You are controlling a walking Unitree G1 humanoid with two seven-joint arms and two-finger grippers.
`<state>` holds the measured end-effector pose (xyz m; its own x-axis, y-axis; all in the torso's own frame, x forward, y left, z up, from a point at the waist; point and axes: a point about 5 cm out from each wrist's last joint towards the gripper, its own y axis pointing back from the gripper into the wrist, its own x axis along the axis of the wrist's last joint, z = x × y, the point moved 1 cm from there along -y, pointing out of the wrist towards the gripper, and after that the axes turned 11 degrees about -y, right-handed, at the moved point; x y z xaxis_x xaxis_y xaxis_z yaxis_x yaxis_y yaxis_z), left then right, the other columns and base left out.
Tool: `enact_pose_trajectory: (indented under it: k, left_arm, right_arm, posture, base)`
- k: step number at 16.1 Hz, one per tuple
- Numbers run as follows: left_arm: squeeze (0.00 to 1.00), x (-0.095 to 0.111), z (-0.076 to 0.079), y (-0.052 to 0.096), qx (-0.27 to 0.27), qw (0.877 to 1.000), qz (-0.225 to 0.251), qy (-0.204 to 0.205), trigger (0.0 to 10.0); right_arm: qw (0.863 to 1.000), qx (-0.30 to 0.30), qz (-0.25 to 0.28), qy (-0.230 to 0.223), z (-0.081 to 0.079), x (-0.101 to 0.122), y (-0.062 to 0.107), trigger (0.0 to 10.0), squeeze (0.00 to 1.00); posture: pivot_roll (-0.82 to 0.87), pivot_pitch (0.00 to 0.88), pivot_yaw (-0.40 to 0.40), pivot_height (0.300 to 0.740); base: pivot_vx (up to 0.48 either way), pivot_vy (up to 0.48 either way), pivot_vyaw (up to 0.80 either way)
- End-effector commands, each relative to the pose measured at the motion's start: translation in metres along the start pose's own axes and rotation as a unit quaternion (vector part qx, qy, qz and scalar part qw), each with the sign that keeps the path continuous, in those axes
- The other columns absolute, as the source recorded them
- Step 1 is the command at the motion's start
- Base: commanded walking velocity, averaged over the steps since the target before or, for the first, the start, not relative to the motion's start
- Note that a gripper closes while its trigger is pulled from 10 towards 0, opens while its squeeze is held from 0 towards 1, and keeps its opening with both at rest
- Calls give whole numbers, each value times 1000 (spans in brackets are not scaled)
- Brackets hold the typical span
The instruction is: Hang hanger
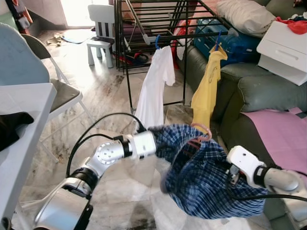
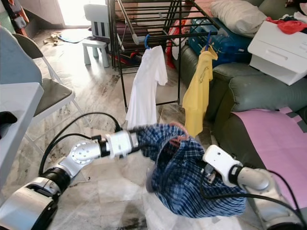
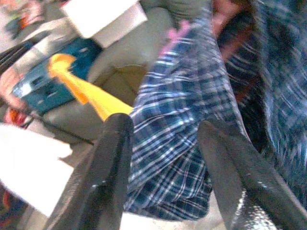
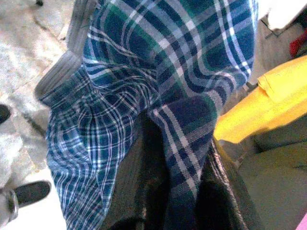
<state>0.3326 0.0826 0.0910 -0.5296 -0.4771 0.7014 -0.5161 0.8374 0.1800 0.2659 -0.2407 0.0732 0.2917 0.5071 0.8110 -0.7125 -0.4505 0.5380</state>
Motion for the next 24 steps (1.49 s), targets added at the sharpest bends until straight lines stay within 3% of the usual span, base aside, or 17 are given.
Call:
enact_pose_trajectory:
  k: [1, 2, 3, 5, 6, 8, 9, 10, 12, 13, 14, 17, 20, 24]
  left_arm:
    - [1000, -10, -4, 2, 61, 994, -25, 87, 10000]
    - [1000, -14, -5, 3, 84, 990, -37, 109, 10000]
    - [1000, -24, -4, 5, 141, 974, -74, 160, 10000]
    - [1000, -32, -2, 8, 185, 957, -105, 197, 10000]
    - [1000, -41, 1, 14, 235, 932, -131, 242, 10000]
    - [1000, -49, 3, 23, 274, 913, -154, 260, 10000]
    - [1000, -50, 4, 24, 274, 911, -155, 265, 10000]
    - [1000, -54, 7, 29, 289, 901, -167, 278, 10000]
    - [1000, -55, 7, 33, 292, 901, -170, 271, 10000]
    - [569, -57, 8, 35, 295, 896, -173, 284, 10000]
    - [0, -59, 8, 37, 297, 893, -175, 288, 10000]
    - [0, -60, 9, 39, 304, 886, -176, 302, 10000]
    - [0, -55, 16, 35, 289, 892, -156, 312, 10000]
    - [0, -51, 14, 29, 280, 895, -146, 314, 10000]
  right_arm:
    - [998, -60, 5, -35, 9, -2, 3, 0, 0]
    - [996, -72, 5, -45, 9, -3, 3, 0, 0]
    - [990, -110, 12, -83, 6, -5, 2, 0, 0]
    - [979, -149, 26, -133, 3, -7, 1, 0, 0]
    - [958, -207, 48, -191, 0, -8, 3, 0, 0]
    - [929, -265, 66, -250, -6, -11, 8, 0, 0]
    - [925, -272, 69, -257, -7, -11, 9, 0, 0]
    - [908, -298, 80, -284, -16, -11, 12, 2039, 0]
    - [897, -310, 100, -300, -23, -8, 14, 2706, 0]
    - [885, -317, 105, -323, -32, -8, 14, 10000, 0]
    - [885, -312, 108, -328, -39, -7, 12, 10000, 0]
    - [885, -304, 112, -335, -49, -4, 9, 10000, 0]
    - [875, -319, 111, -348, -49, -8, 12, 10000, 0]
    - [872, -325, 111, -349, -45, -10, 13, 10000, 0]
  posture:
    - [35, 0, -51, 740]
    - [34, 0, -52, 740]
    - [34, 0, -51, 740]
    - [36, 0, -51, 740]
    - [40, 0, -49, 740]
    - [44, 0, -45, 740]
    - [44, 0, -44, 740]
    - [42, 0, -38, 740]
    - [42, 0, -34, 740]
    - [42, 0, -33, 740]
    - [43, 0, -33, 740]
    - [40, 0, -33, 740]
    - [35, 0, -28, 740]
    - [32, 0, -25, 740]
  base:
    - [0, 0, 0]
    - [0, 0, 0]
    - [0, 0, 0]
    - [0, 0, 0]
    - [0, 0, 0]
    - [0, 0, 0]
    - [0, 0, 0]
    - [0, 0, 0]
    - [0, 0, 0]
    - [0, 0, 0]
    - [0, 0, 0]
    - [0, 0, 0]
    - [89, 0, 283]
    - [294, 0, 406]
